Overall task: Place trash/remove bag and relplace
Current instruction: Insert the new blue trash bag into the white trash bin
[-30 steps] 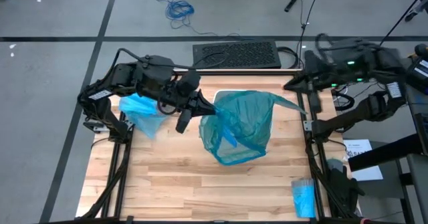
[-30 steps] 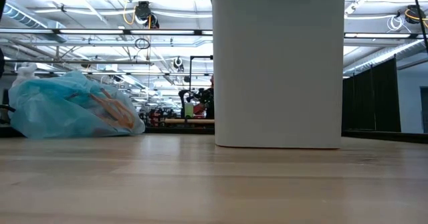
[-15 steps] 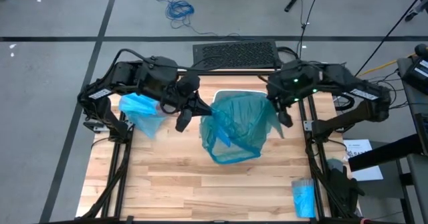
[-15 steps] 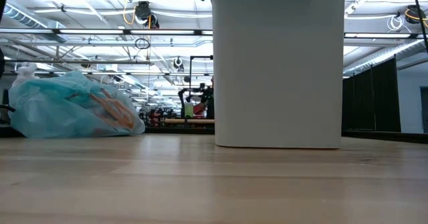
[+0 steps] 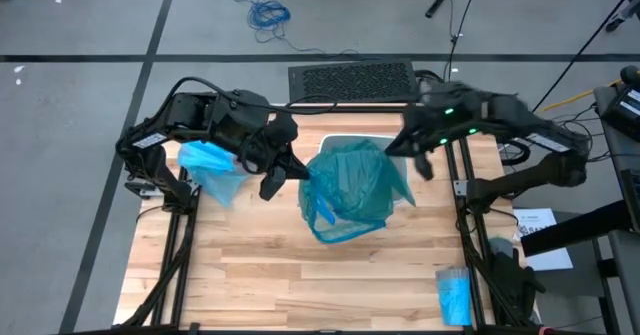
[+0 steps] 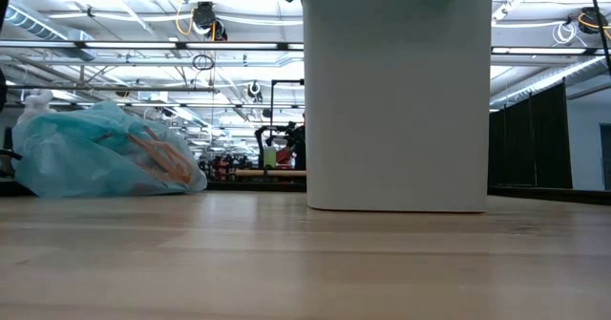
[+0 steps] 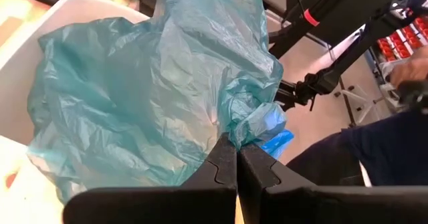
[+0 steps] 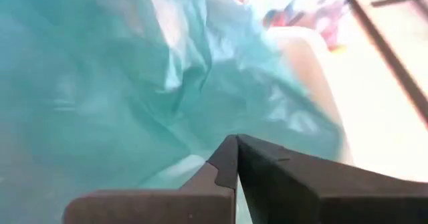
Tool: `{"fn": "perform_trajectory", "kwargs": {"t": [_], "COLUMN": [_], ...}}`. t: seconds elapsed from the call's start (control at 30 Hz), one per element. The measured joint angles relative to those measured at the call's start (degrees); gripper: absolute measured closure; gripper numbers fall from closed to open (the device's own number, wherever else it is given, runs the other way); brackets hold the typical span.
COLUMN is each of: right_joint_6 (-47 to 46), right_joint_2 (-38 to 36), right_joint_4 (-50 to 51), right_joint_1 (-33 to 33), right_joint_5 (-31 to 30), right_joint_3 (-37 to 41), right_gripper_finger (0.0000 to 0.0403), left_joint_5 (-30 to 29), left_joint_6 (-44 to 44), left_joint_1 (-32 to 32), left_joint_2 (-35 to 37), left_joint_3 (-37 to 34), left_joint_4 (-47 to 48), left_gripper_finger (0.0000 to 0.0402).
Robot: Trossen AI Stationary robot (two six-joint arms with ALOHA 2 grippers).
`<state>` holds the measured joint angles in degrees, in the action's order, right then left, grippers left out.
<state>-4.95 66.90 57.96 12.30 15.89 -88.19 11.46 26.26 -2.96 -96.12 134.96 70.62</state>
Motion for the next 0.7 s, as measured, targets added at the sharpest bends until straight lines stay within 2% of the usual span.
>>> {"fn": "perform_trajectory", "kwargs": {"t": [0.27,0.57,0.7], "right_joint_6": [-1.3,-3.1,-2.8], "right_joint_2": [-3.9,-4.3,-2.6], "right_joint_4": [7.8,9.4,8.7], "right_joint_1": [-0.3,-6.3,-8.6], "right_joint_5": [-1.0,-1.0,-0.9], "right_joint_3": [-10.8,-12.3,-12.4], "right_gripper_finger": [0.0403,0.0402,0.0387], "left_joint_5": [-1.7,-5.7,-6.3], "left_joint_6": [-2.3,-3.0,-3.7], "left_joint_1": [0.4,0.4,0.4], "left_joint_2": [0.0,0.0,0.0], "left_joint_3": [0.0,0.0,0.0], "left_joint_4": [-0.4,-1.3,-1.3], "left_gripper_finger": [0.0402,0.0402,0.0402]}}
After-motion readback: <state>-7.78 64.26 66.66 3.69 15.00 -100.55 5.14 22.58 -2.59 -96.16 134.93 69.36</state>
